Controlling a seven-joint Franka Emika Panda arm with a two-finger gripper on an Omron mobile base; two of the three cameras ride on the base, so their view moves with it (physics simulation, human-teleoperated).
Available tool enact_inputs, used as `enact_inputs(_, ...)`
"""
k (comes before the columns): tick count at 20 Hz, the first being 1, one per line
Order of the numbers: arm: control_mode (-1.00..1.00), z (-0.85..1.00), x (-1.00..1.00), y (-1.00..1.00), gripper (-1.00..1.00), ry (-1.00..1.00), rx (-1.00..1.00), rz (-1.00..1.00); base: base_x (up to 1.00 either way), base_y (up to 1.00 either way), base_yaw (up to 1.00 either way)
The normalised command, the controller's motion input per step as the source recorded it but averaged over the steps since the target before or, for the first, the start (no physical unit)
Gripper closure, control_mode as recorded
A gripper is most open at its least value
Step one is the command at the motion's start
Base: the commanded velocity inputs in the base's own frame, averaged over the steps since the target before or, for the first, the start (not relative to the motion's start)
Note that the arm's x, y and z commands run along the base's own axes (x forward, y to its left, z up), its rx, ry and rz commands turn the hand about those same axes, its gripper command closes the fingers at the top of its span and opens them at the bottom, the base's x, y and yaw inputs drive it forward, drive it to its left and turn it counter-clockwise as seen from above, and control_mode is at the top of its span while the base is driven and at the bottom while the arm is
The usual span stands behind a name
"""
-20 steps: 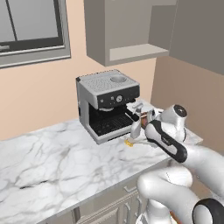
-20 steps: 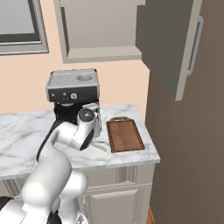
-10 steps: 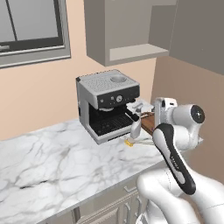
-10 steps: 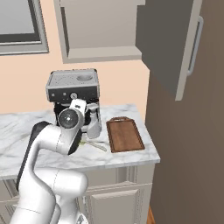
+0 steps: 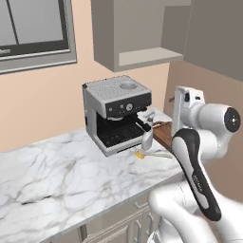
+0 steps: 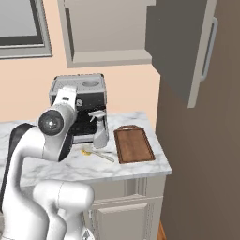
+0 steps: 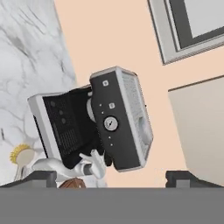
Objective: Grab the spray bottle from the cabinet, then place it next to the cutting board for sanitizing. Then grab the dish brush from the countertop next to the sink and place it next to the cutting board.
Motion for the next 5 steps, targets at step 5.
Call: enact_inputs(5,-1.00,1.00,-0.79,-0.02,-1.00,0.07,-0.02,0.00,0.00,0.00,0.00)
